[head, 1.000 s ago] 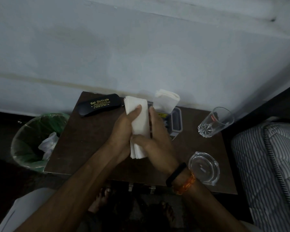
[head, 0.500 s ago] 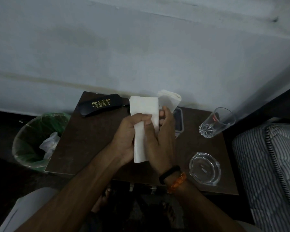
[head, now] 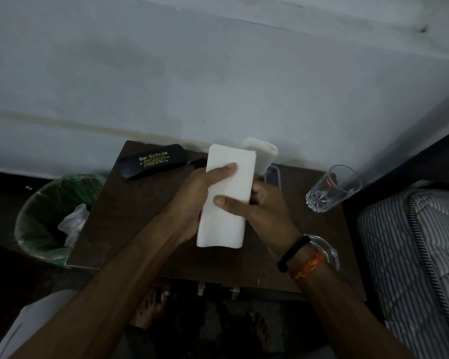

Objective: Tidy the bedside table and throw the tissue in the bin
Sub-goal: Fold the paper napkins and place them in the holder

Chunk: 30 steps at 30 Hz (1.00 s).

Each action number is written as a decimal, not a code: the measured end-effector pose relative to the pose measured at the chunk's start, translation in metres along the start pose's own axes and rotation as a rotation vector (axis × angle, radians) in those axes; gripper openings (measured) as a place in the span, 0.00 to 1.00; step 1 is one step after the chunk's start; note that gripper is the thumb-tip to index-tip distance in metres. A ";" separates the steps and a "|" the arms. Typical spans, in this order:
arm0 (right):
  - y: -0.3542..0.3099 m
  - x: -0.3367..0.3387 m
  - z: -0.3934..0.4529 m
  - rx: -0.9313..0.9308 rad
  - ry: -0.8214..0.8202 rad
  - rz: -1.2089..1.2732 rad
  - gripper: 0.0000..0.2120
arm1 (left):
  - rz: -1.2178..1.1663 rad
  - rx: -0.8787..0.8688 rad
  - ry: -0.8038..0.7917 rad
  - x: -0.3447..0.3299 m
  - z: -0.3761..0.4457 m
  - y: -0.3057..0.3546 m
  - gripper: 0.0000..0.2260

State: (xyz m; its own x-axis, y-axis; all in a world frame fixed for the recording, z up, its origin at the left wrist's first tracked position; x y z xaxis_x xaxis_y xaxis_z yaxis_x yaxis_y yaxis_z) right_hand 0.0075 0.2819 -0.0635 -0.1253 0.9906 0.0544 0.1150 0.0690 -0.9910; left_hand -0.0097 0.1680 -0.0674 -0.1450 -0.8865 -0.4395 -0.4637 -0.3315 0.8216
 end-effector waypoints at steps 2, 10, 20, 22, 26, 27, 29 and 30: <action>-0.001 0.003 0.000 0.022 -0.040 -0.011 0.14 | 0.132 -0.092 0.003 -0.003 0.002 0.007 0.12; -0.010 0.064 0.017 0.170 0.286 -0.111 0.13 | 0.738 -0.516 -0.061 -0.005 0.022 0.035 0.12; -0.015 0.089 0.026 0.210 0.299 -0.484 0.13 | 0.623 -0.639 0.110 -0.006 0.040 0.041 0.03; -0.015 0.090 0.026 0.220 0.327 -0.514 0.11 | 0.606 -0.640 0.124 -0.007 0.041 0.041 0.03; -0.013 0.087 0.032 0.231 0.374 -0.588 0.10 | 0.618 -0.650 0.164 -0.005 0.045 0.040 0.03; -0.012 0.087 0.033 0.230 0.384 -0.599 0.11 | 0.619 -0.642 0.177 -0.003 0.046 0.039 0.03; -0.009 0.085 0.037 0.217 0.392 -0.619 0.11 | 0.617 -0.611 0.200 0.000 0.049 0.035 0.02; -0.008 0.085 0.039 0.209 0.391 -0.631 0.11 | 0.616 -0.591 0.209 0.001 0.051 0.033 0.02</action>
State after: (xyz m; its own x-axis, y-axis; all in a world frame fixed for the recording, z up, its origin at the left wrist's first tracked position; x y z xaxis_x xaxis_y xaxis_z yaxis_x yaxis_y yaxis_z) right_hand -0.0427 0.3611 -0.0560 0.2568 0.7433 0.6177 -0.0560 0.6495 -0.7583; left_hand -0.0695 0.1726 -0.0592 -0.0308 -0.9847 0.1715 0.1813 0.1632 0.9698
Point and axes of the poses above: each hand's wrist, its own z-axis towards the middle knuckle, its own x-axis out of the back of the hand, y = z × x, the point moved 7 cm from there along z, towards the middle knuckle, and after that the axes turned 1 degree about -z, right-handed, at the moved point
